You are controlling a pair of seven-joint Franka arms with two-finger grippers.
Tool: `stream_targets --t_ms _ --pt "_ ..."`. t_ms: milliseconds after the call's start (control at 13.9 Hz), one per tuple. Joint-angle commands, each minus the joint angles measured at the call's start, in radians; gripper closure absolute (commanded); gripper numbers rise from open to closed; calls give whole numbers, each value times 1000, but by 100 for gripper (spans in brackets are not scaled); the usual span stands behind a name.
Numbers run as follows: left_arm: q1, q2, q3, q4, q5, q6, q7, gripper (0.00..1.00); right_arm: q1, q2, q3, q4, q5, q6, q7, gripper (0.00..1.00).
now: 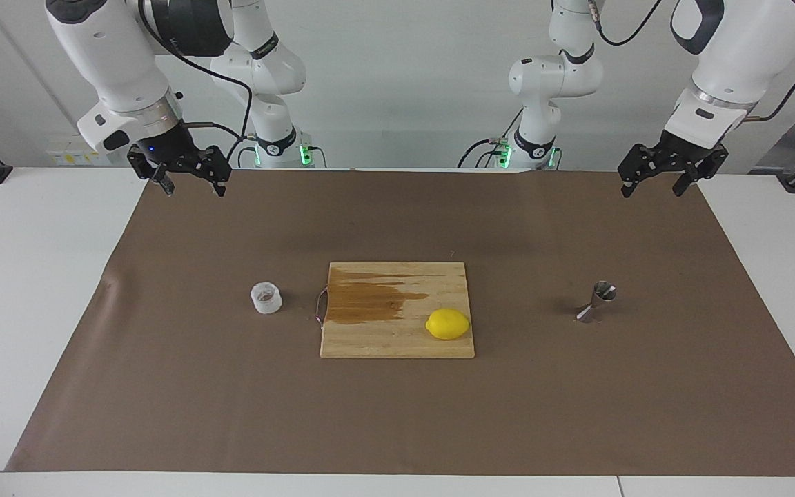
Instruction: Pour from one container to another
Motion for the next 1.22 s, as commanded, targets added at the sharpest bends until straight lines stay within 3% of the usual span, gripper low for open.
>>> stream_targets --t_ms 0,1149 --pt "0 -10 3 -6 -15 -4 19 0 -12 -11 6 -18 14 18 11 0" --pt "5 -13 3 -6 -13 -9 10 0 -12 -11 6 -16 14 17 11 0"
